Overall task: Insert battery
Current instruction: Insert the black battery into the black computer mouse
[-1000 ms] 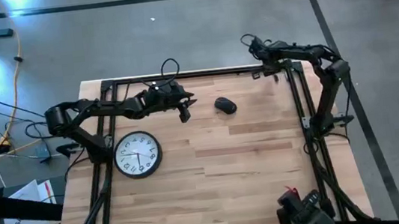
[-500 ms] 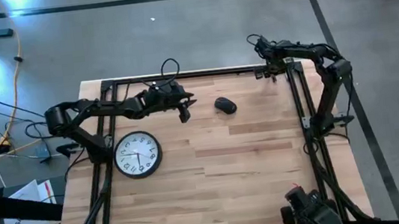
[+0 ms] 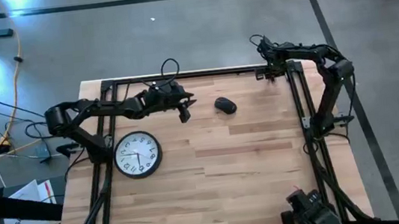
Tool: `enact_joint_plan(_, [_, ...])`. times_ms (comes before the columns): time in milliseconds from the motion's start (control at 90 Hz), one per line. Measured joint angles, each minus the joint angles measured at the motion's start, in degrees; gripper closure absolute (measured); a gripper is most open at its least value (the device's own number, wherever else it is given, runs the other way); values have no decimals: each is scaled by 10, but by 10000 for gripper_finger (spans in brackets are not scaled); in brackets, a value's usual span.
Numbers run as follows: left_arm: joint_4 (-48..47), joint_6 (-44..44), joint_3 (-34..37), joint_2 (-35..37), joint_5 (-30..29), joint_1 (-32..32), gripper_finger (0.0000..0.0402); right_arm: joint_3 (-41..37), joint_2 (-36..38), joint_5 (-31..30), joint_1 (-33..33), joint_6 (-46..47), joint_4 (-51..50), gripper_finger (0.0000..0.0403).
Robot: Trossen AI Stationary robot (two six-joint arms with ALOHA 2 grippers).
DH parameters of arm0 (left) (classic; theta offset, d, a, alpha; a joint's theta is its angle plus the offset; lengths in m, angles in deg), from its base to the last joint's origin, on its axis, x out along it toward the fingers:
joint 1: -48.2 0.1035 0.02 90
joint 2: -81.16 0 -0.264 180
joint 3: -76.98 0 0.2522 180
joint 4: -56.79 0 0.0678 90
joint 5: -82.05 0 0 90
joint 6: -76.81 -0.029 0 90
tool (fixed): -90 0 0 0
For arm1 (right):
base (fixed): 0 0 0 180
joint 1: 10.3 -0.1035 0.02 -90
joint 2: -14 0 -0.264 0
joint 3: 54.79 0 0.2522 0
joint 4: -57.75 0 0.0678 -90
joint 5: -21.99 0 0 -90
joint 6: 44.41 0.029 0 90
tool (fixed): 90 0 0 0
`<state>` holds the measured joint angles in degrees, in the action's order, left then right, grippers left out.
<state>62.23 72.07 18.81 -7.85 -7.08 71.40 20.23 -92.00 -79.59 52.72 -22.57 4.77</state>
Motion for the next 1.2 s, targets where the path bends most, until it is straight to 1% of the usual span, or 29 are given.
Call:
enact_joint_plan(267, [0,0,0,0,0,0,291,0,-1,25,1,-9,0,380])
enact_joint_plan(489, [-1,0,0,0,0,0,291,-3,12,34,-9,-9,-7,388])
enact_joint_plan(600, [-1,0,0,0,0,0,291,-7,40,76,-27,-7,-37,390])
enact_joint_plan(667, [-1,-3,0,0,0,0,291,-6,64,96,-39,-3,-38,390])
enact_joint_plan(778, [-8,-3,0,0,8,0,291,-5,99,87,-78,2,-50,390])
enact_joint_plan(878, [-10,-5,0,0,48,0,291,-5,114,82,-129,9,-30,391])
enact_joint_plan(1011, [-20,-15,0,0,111,-2,291,-5,106,61,-196,9,26,391])
enact_joint_plan(1200, [-41,-42,0,0,139,-14,291,-4,73,55,-274,5,117,391])
